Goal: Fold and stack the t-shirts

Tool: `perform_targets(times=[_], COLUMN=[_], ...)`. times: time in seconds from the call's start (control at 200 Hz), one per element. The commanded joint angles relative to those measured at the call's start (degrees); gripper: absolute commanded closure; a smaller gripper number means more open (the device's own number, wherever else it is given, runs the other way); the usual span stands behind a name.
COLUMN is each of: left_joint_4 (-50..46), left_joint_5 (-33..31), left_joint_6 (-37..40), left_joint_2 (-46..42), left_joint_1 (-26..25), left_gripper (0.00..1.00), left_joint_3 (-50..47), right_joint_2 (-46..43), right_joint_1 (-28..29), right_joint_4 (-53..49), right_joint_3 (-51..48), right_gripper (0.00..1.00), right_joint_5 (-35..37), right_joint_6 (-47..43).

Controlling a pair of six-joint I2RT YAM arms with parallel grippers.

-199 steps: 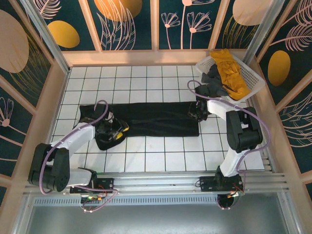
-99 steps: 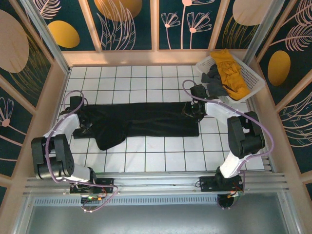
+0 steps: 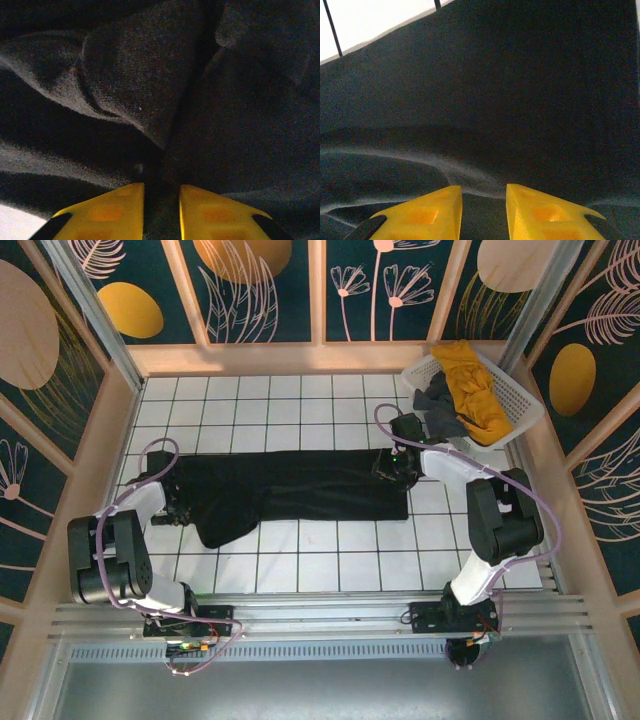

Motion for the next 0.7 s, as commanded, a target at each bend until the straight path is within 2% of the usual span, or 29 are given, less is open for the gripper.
perform_targets(times=[0.0, 0.1, 0.18, 0.34, 0.696], left_joint_4=[1.14, 0.14, -1.08, -3.61, -8.08], left_joint_5=[1.20, 1.37, 1.72, 1.77, 0.48], left_joint_6=[0.13, -0.40, -1.43, -3.92, -4.83], left_joint_2=[-2.86, -4.22, -5.48, -6.83, -2.28], left_joint_1=[0.08, 0.08, 0.10, 0.08, 0.08], left_gripper=[0.87, 0.96, 1.00, 1.00, 0.98], left_joint_3=[-0.28, 0.53, 1.64, 5.13, 16.13], right_joint_2=[-0.35, -0.17, -0.07, 0.07, 1.04], right_joint_1=[0.18, 0.18, 0.22, 0.23, -0.43], right_joint_4=[0.33, 0.11, -0.02, -0.10, -0.90], right_joint_3=[0.60, 0.65, 0.76, 0.76, 1.22], right_gripper=[0.70, 0.70, 0.70, 0.70, 0.70], right_joint_5=[0.01, 0.29, 0.47, 0.73, 1.51], right_joint_6=[-0.48, -0.36, -0.45, -0.37, -0.01])
